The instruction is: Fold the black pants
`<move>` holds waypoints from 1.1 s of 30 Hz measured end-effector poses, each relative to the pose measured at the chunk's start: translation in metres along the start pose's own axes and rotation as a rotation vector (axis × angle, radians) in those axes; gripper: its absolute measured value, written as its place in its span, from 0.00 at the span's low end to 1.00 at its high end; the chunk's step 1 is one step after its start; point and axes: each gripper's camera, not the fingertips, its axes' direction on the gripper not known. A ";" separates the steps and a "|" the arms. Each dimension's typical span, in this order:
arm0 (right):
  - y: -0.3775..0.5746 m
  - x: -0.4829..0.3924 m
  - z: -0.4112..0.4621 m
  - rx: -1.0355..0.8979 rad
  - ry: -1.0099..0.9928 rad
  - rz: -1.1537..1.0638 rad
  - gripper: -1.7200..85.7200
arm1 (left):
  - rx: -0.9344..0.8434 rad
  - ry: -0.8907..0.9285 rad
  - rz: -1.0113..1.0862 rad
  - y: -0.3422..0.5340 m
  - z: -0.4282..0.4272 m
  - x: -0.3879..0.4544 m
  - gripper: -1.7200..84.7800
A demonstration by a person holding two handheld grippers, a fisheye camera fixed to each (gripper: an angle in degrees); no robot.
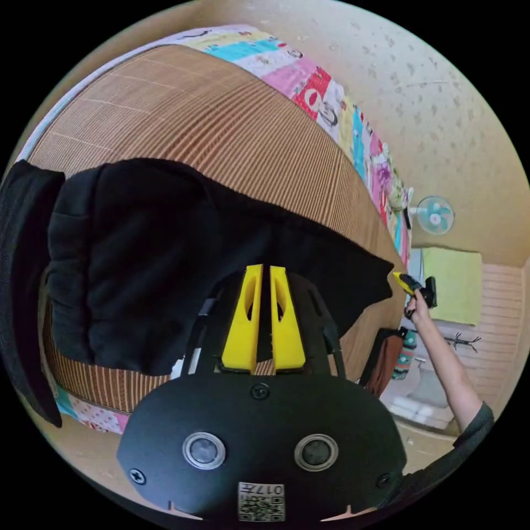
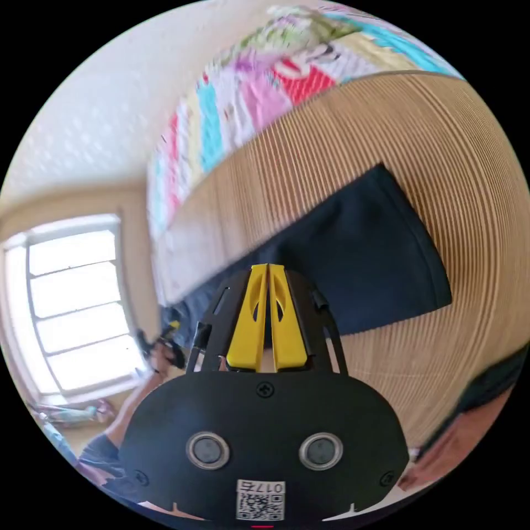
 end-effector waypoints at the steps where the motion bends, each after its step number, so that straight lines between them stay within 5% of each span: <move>1: 0.003 -0.007 0.035 -0.140 0.163 -0.040 0.02 | -0.096 -0.093 0.045 0.004 0.027 0.010 0.02; 2: 0.008 -0.010 0.055 -0.220 0.249 -0.066 0.02 | -0.089 -0.119 0.072 0.008 0.033 0.014 0.02; 4: 0.041 -0.026 0.067 -0.069 0.338 -0.179 0.02 | -0.003 -0.192 0.112 0.029 0.035 0.023 0.01; 14: 0.198 0.004 0.108 -0.166 0.293 -0.150 0.02 | -0.017 -0.055 0.074 0.110 0.029 -0.021 0.01; 19: 0.240 0.059 0.109 -0.256 0.024 0.168 0.02 | 0.135 0.151 -0.171 0.168 0.000 -0.074 0.08; 28: 0.297 0.089 0.094 -0.019 -0.264 0.369 0.02 | 0.521 0.309 -0.683 0.193 -0.050 -0.216 0.23; 33: 0.316 0.075 0.109 -0.059 -0.241 0.380 0.02 | 0.328 0.397 -0.627 0.132 -0.043 -0.258 0.17</move>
